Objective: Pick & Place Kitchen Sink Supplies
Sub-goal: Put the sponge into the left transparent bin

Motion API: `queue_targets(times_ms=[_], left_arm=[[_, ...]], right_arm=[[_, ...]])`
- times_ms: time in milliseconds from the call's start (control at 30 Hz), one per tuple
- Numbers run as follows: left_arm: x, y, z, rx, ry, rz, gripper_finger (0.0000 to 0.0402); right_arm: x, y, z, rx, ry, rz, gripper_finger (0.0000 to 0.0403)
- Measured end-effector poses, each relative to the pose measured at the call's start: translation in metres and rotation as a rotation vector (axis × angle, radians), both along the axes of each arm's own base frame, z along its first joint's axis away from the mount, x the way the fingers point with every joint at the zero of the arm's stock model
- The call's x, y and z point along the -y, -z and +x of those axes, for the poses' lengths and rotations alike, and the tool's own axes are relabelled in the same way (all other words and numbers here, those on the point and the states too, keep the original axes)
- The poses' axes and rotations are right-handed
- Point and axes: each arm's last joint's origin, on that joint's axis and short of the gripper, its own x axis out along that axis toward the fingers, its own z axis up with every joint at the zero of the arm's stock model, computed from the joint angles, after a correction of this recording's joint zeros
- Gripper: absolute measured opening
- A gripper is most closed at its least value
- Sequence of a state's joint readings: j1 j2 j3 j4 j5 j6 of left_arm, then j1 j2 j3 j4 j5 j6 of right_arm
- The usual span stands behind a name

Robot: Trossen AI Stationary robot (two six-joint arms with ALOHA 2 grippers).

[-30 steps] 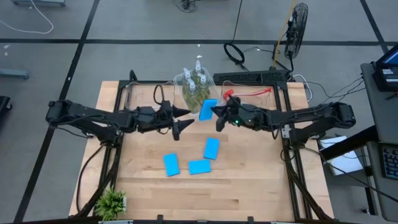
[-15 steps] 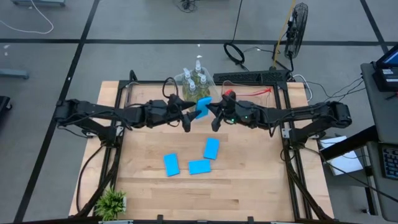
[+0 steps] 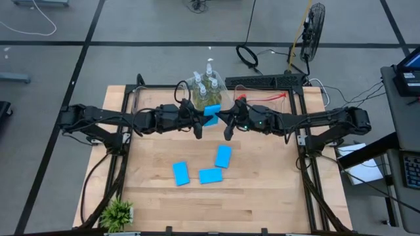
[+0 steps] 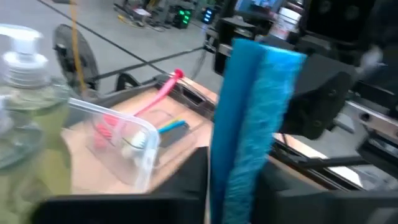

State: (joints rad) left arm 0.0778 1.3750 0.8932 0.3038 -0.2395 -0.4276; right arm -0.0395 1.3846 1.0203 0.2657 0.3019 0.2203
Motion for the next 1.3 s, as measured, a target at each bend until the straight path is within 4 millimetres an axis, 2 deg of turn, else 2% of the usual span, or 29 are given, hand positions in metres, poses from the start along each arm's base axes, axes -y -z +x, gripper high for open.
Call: queue_targets(times_ms=[33, 100, 267, 467, 567, 700, 867, 967, 1067, 1300], left_arm=[[0.001, 0.000, 0.000, -0.002, 0.014, 0.000, 0.0046], [0.000, 0.000, 0.000, -0.002, 0.023, -0.008, 0.0019], [-0.003, 0.005, -0.002, -0.040, -0.022, -0.066, 0.0010], [-0.010, 0.004, -0.013, -0.074, -0.141, -0.120, 0.0009], [-0.013, -0.006, -0.022, -0.033, -0.200, -0.129, 0.0009], [-0.014, -0.023, -0.047, -0.007, -0.354, -0.144, 0.0009], [-0.010, -0.041, -0.092, 0.025, -0.572, -0.191, 0.0009], [-0.008, -0.042, -0.114, 0.045, -0.705, -0.237, 0.0009], [-0.008, -0.035, -0.126, 0.075, -0.816, -0.339, 0.0009], [-0.019, -0.015, -0.126, 0.154, -1.049, -0.492, 0.0008]], right_arm=[[0.000, 0.000, 0.000, -0.001, -0.010, 0.002, 0.0000], [0.000, 0.000, 0.000, -0.002, -0.011, 0.002, 0.0000], [0.001, -0.002, -0.005, -0.028, -0.021, -0.013, 0.0012], [0.005, -0.012, -0.023, -0.078, -0.014, -0.038, 0.0066], [0.010, -0.018, -0.036, -0.113, 0.015, -0.043, 0.0094], [0.016, -0.024, -0.055, -0.178, 0.036, -0.062, 0.0122], [0.022, -0.031, -0.079, -0.238, 0.067, -0.105, 0.0138], [0.027, -0.035, -0.090, -0.267, 0.126, -0.147, 0.0139], [0.032, -0.039, -0.098, -0.288, 0.189, -0.193, 0.0136], [0.047, -0.040, -0.104, -0.337, 0.228, -0.262, 0.0138]])
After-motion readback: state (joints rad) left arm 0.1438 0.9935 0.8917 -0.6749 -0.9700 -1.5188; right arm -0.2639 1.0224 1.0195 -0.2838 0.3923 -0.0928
